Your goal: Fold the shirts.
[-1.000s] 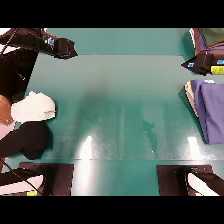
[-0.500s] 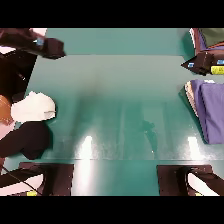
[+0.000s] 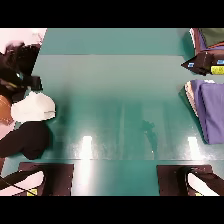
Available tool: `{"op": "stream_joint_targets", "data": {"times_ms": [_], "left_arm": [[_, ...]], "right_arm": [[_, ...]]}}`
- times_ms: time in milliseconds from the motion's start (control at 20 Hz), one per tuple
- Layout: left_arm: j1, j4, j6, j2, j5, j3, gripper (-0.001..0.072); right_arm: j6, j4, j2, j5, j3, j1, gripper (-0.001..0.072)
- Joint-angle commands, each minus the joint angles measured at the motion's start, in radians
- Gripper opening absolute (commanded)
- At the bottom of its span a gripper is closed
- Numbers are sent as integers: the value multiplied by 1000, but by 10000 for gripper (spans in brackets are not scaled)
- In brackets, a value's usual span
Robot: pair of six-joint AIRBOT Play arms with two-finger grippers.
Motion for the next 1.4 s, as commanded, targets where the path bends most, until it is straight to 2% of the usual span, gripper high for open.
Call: {"op": "stream_joint_targets", "data": {"times_ms": [0,200,250,300,350,550,700,850,1000,1100,1350], "left_arm": [[49,18,-13,3,183,-232,666],[49,20,-69,4,237,-289,662],[49,20,-77,6,236,-289,454],[49,20,-77,7,234,-289,163],[49,20,-76,11,233,-289,35],[49,19,-81,67,184,-189,26],[48,6,-78,182,115,28,26],[-17,2,-26,269,-1,265,25],[-193,2,-28,297,-44,418,24],[-328,2,-40,292,-35,431,24],[-690,-14,-56,113,-44,429,26]], "right_arm": [[0,0,0,-1,1,0,16],[0,0,0,-1,1,0,16],[0,0,0,-1,1,0,16],[0,0,0,-1,1,0,16],[0,0,0,-1,1,0,16],[0,11,1,-6,9,0,16],[0,11,1,-10,99,0,16],[0,10,1,-34,217,0,16],[0,9,0,-64,306,0,16],[0,9,1,-71,338,0,16],[0,8,1,-67,348,0,16]]}}
